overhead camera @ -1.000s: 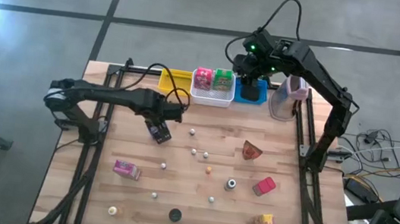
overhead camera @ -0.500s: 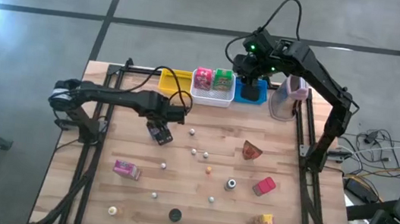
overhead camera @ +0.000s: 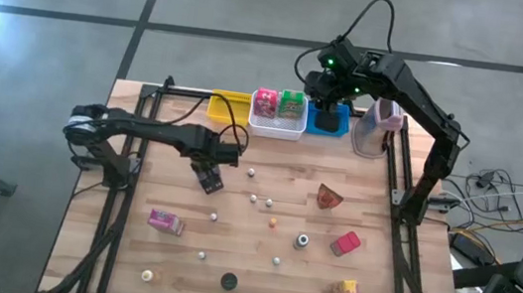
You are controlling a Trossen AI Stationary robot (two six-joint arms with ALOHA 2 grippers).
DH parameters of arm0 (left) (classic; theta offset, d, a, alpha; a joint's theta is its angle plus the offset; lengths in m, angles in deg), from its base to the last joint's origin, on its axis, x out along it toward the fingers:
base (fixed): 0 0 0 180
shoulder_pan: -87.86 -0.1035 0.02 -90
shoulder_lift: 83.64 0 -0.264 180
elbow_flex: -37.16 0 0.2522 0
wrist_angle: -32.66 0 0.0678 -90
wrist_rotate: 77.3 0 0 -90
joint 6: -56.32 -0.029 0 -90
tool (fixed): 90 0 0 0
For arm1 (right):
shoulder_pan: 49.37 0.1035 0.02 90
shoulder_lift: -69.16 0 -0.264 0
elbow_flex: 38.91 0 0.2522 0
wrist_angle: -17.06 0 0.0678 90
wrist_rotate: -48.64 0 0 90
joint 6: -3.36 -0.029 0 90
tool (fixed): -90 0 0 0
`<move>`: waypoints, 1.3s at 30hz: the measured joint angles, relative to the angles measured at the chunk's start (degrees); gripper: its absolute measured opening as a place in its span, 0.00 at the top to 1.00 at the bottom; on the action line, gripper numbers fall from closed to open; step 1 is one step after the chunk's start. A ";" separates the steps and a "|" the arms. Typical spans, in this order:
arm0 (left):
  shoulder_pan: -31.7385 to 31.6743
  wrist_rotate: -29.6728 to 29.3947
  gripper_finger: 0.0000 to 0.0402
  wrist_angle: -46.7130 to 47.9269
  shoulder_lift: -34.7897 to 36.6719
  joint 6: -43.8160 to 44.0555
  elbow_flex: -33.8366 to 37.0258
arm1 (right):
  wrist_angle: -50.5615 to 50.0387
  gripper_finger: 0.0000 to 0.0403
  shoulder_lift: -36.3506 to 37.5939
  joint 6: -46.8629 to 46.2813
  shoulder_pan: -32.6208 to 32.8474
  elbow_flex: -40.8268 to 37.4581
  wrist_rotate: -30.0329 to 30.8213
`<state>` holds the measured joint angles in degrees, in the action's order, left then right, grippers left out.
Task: Pick & Place Kitchen Items
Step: Put the blue cereal box into the white basket
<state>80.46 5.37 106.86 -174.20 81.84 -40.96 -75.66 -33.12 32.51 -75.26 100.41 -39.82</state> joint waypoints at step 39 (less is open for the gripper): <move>-0.13 2.82 0.50 3.16 3.92 -18.02 -4.36 | -0.18 0.88 0.00 -0.39 -0.04 0.00 -0.28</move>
<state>80.33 8.18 110.02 -170.28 63.81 -45.32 -75.84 -33.12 32.12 -75.31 100.41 -40.10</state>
